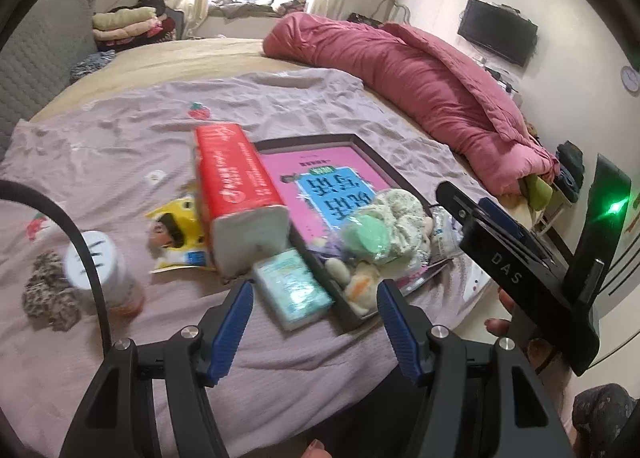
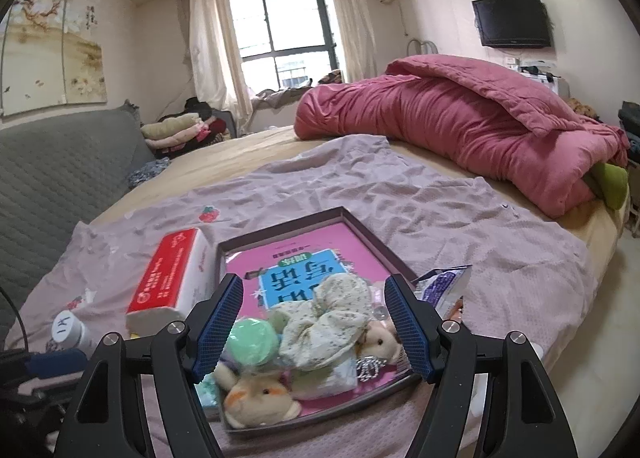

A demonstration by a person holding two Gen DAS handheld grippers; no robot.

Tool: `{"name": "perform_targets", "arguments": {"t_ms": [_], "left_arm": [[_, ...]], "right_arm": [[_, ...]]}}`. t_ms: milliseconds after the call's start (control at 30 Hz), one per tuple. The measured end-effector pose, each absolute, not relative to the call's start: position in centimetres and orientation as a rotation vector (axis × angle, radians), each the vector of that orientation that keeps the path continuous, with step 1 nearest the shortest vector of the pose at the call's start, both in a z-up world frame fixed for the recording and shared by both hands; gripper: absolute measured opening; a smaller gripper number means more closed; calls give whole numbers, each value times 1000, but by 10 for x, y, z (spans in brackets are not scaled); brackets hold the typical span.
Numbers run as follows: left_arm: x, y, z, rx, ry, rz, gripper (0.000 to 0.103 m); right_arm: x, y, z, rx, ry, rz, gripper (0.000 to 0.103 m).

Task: Organize soft objects
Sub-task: 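Grasp the leopard-print scrunchie on the sheet with the left tool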

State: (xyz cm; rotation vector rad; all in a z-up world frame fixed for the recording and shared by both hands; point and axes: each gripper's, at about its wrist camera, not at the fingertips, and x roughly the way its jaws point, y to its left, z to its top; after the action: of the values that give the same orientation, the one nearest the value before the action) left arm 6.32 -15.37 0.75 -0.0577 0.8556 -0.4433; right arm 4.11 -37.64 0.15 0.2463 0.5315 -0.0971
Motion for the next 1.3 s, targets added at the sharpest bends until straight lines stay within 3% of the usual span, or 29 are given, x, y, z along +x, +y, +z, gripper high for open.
{"name": "perform_targets", "arguments": {"t_ms": [467,767,1300], "left_arm": [[53,-33,30,-176,798,-256,64],[65,35,5,-272,814,-138,64],[113,89,-45,-328,869,-34,64]], "right_arm": [[27,-318,28,140,525,53,74],[28,-278,31,56,541,137,74],[42,-261,9,19,624,140,74]]}}
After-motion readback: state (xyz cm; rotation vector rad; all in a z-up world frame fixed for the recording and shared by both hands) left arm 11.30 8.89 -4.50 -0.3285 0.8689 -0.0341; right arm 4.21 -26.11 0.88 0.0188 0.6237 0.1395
